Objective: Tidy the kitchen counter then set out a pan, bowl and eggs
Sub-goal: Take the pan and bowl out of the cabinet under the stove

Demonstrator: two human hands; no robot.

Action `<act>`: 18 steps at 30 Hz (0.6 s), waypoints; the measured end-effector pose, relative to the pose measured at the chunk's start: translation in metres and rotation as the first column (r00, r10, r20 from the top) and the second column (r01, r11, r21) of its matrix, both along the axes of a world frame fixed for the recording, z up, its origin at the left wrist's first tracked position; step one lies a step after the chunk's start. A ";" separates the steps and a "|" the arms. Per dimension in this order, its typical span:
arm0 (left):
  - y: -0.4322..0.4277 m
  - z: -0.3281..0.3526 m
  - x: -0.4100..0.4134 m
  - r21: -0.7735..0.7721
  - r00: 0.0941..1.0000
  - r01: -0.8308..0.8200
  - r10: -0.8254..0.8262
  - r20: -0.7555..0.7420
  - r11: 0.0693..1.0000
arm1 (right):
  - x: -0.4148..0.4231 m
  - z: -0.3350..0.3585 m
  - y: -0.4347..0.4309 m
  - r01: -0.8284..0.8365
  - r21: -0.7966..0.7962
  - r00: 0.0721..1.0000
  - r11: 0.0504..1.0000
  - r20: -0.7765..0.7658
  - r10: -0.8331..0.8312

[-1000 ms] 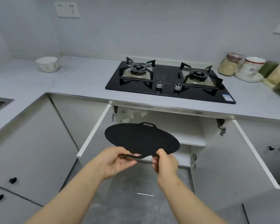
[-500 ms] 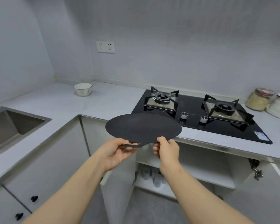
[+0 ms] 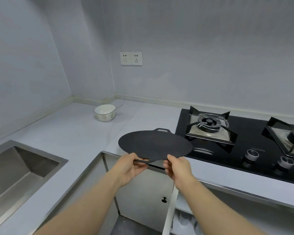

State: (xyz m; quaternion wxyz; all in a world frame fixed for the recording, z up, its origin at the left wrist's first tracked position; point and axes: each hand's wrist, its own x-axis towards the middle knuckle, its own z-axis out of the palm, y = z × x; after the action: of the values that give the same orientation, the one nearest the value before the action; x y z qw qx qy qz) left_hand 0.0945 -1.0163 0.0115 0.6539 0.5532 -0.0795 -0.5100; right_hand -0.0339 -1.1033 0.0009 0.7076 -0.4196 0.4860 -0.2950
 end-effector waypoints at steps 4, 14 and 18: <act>-0.036 -0.012 0.022 0.032 0.999 -0.042 0.043 -0.016 0.999 | 0.026 -0.013 -0.039 -0.036 0.034 0.999 0.999 -0.034 0.037; -0.129 -0.024 0.062 0.215 0.972 -0.196 0.219 -0.088 0.957 | 0.086 -0.031 -0.143 -0.113 0.216 0.985 0.970 -0.106 0.138; -0.152 -0.027 0.072 0.277 0.945 -0.260 0.303 -0.125 0.925 | 0.103 -0.033 -0.160 -0.105 0.305 0.990 0.947 -0.055 0.127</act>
State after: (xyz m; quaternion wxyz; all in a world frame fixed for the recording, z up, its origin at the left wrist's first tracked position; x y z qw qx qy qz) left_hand 0.1663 -1.1684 -0.0157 0.6477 0.5946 0.1222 -0.4604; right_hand 0.0688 -1.2634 -0.0321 0.7609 -0.3453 0.5256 -0.1595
